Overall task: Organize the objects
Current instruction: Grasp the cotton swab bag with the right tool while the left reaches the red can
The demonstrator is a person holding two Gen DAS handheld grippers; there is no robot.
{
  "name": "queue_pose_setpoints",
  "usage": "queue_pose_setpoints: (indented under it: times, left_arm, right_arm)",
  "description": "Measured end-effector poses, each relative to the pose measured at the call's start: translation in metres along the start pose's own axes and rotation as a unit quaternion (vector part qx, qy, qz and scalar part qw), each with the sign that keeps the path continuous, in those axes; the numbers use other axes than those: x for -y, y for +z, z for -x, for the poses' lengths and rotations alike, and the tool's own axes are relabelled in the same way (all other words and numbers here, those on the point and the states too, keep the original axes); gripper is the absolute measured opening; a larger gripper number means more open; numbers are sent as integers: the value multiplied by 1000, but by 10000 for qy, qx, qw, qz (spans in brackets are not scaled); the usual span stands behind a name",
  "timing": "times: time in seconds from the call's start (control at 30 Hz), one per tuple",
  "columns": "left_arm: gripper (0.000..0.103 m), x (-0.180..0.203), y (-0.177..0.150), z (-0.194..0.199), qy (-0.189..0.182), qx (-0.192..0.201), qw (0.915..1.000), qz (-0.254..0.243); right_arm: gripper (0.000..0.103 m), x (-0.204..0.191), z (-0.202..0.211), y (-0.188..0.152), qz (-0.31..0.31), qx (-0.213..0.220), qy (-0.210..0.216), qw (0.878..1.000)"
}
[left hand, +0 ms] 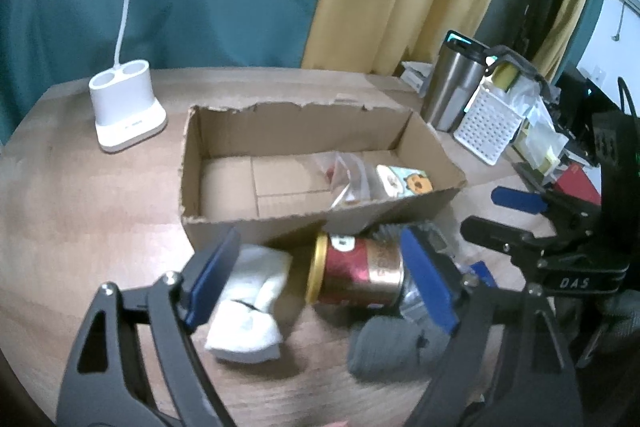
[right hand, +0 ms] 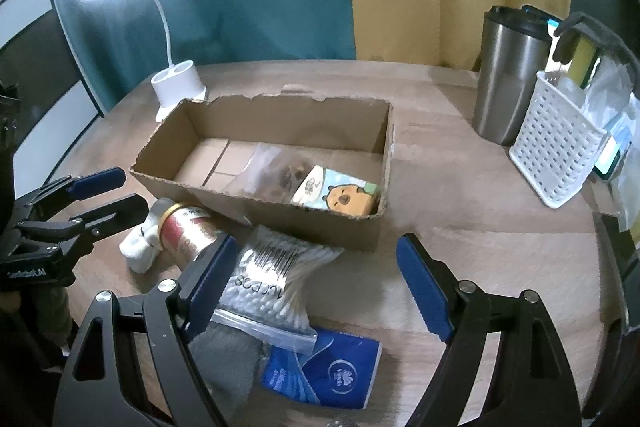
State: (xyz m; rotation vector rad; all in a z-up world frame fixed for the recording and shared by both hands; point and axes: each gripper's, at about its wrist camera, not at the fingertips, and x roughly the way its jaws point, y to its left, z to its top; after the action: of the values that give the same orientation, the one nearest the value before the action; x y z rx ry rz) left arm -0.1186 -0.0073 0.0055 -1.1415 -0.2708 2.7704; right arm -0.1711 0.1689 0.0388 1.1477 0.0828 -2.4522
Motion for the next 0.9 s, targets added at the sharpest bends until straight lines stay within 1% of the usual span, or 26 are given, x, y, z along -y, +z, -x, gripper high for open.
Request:
queue_pose_setpoints:
  times: [0.33,0.6,0.9]
  left_arm:
    - [84,-2,-11,-6,16,-166,9999,39]
    - [84,-4,-13,-12,17,-248,9997,56]
    - [84,-2,-13,-21,-37,-340,9994,24]
  right_arm:
    - [84,-7,-19,-9,-13,-252,169,9995]
    - [84,-15,-36,-10,-24,-439,282,9986]
    - [84,-12,-55,-15,-189,-746,388,9963]
